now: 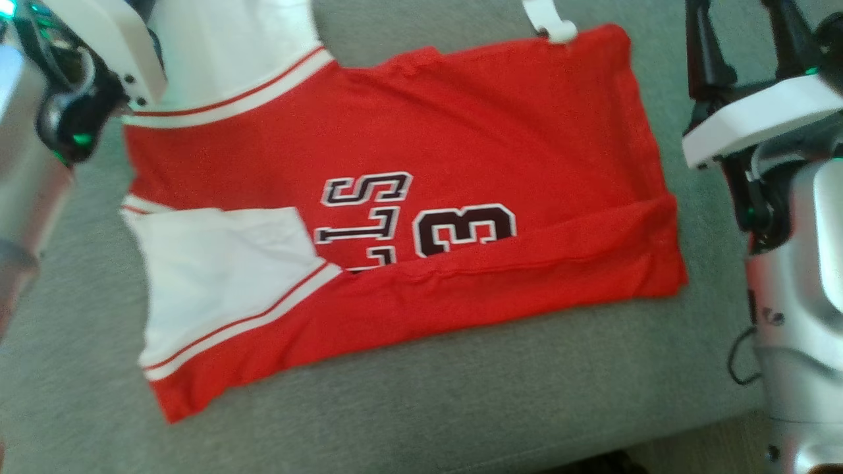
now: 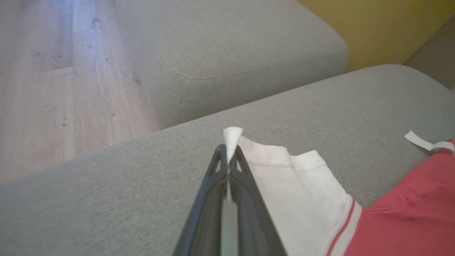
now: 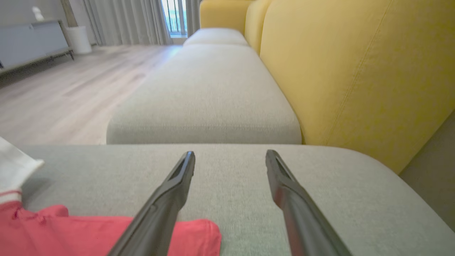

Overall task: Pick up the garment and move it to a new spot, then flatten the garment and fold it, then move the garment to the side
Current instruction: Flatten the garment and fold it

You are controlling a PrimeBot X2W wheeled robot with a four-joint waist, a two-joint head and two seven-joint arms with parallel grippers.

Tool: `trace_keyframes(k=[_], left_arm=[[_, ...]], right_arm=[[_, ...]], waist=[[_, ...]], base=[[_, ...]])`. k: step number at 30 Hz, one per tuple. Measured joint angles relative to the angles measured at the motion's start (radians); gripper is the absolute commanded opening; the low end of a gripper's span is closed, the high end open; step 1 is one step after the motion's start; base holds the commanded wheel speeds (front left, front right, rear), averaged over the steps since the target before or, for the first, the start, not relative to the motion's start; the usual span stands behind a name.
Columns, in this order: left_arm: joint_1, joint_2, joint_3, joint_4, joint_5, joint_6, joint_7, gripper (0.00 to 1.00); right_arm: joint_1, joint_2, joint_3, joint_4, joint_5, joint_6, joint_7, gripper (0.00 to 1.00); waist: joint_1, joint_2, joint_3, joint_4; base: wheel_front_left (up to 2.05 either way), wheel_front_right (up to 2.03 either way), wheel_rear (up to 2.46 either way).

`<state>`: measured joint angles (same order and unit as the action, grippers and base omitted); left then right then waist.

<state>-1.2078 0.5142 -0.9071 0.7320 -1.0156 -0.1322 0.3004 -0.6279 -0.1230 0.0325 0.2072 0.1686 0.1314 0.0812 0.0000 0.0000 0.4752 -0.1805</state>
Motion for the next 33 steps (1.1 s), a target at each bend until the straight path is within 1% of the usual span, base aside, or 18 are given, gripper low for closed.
trace_keyframes(k=[3, 6, 12, 17, 22, 27, 33], left_arm=[[0.033, -0.009, -0.004, -0.021, -0.01, 0.0, -0.089, 0.0], [0.083, -0.016, -0.019, -0.071, -0.023, 0.0, -0.156, 0.0], [0.172, -0.018, -0.055, -0.179, -0.023, 0.0, -0.23, 0.0], [0.226, -0.016, -0.077, -0.255, -0.023, 0.002, -0.249, 0.0], [0.278, -0.018, -0.101, -0.289, -0.023, 0.01, -0.249, 0.0], [0.29, -0.019, -0.103, -0.315, -0.023, 0.015, -0.249, 0.0], [0.289, -0.02, -0.103, -0.32, -0.023, 0.019, -0.249, 0.0]], right_arm=[[0.0, -0.046, 0.021, 0.051, 0.003, 0.0, 0.062, 1.0], [-0.001, -0.06, 0.023, 0.086, 0.026, 0.0, 0.118, 1.0], [-0.002, -0.116, 0.011, 0.205, 0.023, 0.0, 0.222, 1.0], [-0.003, -0.139, -0.021, 0.322, -0.003, 0.0, 0.276, 1.0], [-0.007, -0.143, -0.047, 0.433, -0.014, 0.0, 0.298, 1.0], [-0.065, -0.142, -0.091, 0.522, -0.049, 0.0, 0.293, 1.0], [-0.131, -0.134, -0.069, 0.605, -0.063, 0.0, 0.271, 1.0]], waist=[[0.0, 0.0, -0.039, 0.039], [-0.0002, 0.0, -0.073, 0.084], [-0.0002, 0.0, -0.134, 0.171], [-0.0001, 0.0, -0.164, 0.234], [-0.0001, 0.0, -0.177, 0.279], [0.0, 0.0, -0.162, 0.292], [0.0001, 0.0, -0.125, 0.3]], base=[[0.0, 0.0, 0.0], [0.0, 0.0, 0.0], [0.0, 0.0, 0.0], [0.0, 0.0, 0.0], [0.0, 0.0, 0.0], [0.0, 0.0, 0.0], [0.0, 0.0, 0.0]])
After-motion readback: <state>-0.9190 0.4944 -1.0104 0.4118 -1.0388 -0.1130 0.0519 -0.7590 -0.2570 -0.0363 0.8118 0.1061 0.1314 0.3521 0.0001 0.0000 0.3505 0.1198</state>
